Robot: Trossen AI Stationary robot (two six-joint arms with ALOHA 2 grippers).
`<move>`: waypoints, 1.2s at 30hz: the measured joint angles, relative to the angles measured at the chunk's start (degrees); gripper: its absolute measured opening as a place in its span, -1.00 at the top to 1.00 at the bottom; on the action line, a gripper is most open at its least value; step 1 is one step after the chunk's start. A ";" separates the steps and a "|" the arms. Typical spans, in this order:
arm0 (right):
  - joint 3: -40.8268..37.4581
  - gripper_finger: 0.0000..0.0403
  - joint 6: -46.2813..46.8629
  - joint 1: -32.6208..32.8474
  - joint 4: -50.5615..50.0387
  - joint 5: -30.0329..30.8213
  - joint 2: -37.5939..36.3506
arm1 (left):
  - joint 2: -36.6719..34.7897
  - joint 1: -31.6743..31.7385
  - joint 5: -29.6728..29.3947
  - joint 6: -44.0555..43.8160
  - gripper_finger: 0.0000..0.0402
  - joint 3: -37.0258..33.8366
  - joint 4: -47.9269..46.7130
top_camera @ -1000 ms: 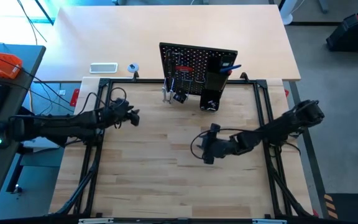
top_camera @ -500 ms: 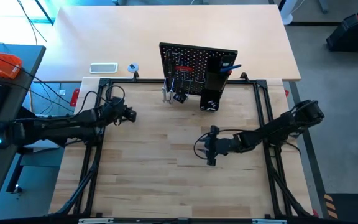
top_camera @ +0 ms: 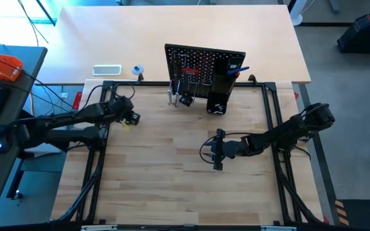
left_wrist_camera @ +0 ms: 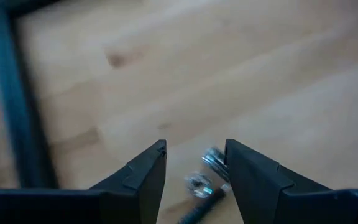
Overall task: Hang tools onto peg board
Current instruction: Put the socket into the bottom black bin on the peg board
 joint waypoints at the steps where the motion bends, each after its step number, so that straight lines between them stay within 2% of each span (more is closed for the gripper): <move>1: 0.00 0.07 0.00 0.00 0.00 -0.08 0.00 | 0.95 0.39 1.89 0.40 0.21 0.32 0.08; 3: 0.00 0.07 0.31 0.04 -0.02 -0.33 0.00 | 3.18 0.93 3.71 0.56 0.21 0.83 -0.34; 12: 0.00 0.07 1.11 0.11 0.13 -2.83 -0.01 | 11.40 1.20 3.15 -1.98 0.21 1.03 -2.32; 25: 0.02 0.07 -0.13 0.11 0.11 -2.95 -0.02 | 12.92 1.97 6.97 -1.59 0.21 1.07 -1.00; 32: 0.03 0.07 0.06 0.11 0.09 -2.95 -0.04 | 16.20 3.08 8.26 0.14 0.21 1.07 -0.78; 36: 0.04 0.07 0.09 0.11 0.09 -2.94 -0.04 | 18.13 3.04 9.83 1.95 0.33 1.07 1.09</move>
